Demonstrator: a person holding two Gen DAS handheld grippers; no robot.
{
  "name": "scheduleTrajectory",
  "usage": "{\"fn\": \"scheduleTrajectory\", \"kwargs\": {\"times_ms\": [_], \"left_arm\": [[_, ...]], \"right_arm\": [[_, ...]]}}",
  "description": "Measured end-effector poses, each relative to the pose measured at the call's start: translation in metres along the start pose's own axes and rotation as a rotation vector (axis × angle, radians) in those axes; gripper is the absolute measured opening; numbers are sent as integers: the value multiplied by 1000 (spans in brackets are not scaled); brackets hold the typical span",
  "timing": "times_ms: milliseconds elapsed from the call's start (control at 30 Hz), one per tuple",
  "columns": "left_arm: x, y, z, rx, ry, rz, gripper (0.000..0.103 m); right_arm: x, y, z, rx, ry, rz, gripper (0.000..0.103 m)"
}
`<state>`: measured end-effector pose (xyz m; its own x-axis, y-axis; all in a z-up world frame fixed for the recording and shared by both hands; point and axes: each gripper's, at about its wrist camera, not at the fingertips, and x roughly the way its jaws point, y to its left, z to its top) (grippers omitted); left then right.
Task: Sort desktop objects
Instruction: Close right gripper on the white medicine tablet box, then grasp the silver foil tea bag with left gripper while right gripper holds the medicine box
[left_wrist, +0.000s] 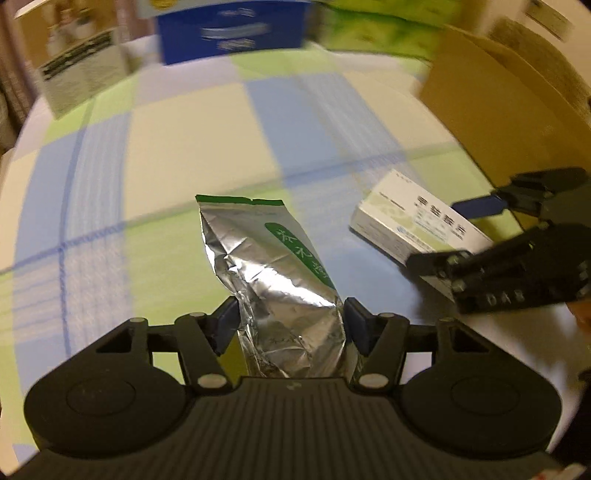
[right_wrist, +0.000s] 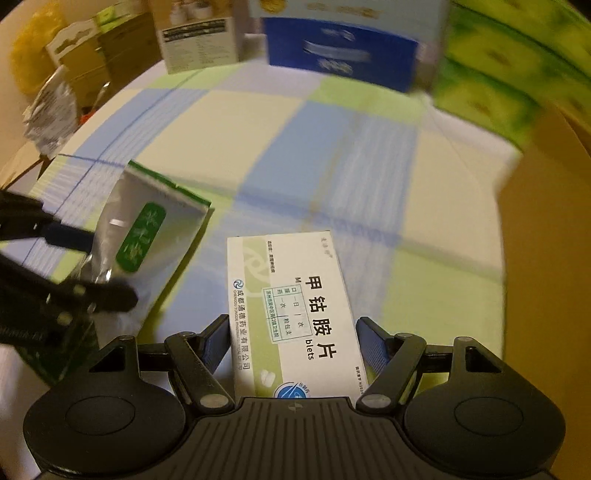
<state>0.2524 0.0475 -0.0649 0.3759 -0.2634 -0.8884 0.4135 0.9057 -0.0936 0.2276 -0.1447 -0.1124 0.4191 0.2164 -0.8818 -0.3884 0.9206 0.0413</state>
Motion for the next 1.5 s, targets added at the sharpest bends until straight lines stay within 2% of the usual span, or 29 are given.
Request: {"fn": "scheduleTrajectory", "kwargs": {"times_ms": [133,200,367,433,600,900,1500], "left_arm": [[-14,-32,-28,60,16,-19,56],[-19,-42,-38,84,22,-23,57],[-27,-42,-50,69,18,-19,61],[-26,-42,-51,52,16,-15,68],[-22,-42,-50,55,31,-20,72],[-5,-43,-45,74,72,-25,73],[6,-44,-45,81,109,-3,73]], "right_arm": [[-25,-1,-40,68,12,-34,70],[-35,1,-54,88,11,-24,70],[-50,6,-73,104,-37,-25,72],[-51,4,-74,108,-45,-13,76],[-52,5,-78,66,-84,-3,79],[-36,-1,-80,58,-85,19,79],[-29,12,-86,4,-95,-31,79]]}}
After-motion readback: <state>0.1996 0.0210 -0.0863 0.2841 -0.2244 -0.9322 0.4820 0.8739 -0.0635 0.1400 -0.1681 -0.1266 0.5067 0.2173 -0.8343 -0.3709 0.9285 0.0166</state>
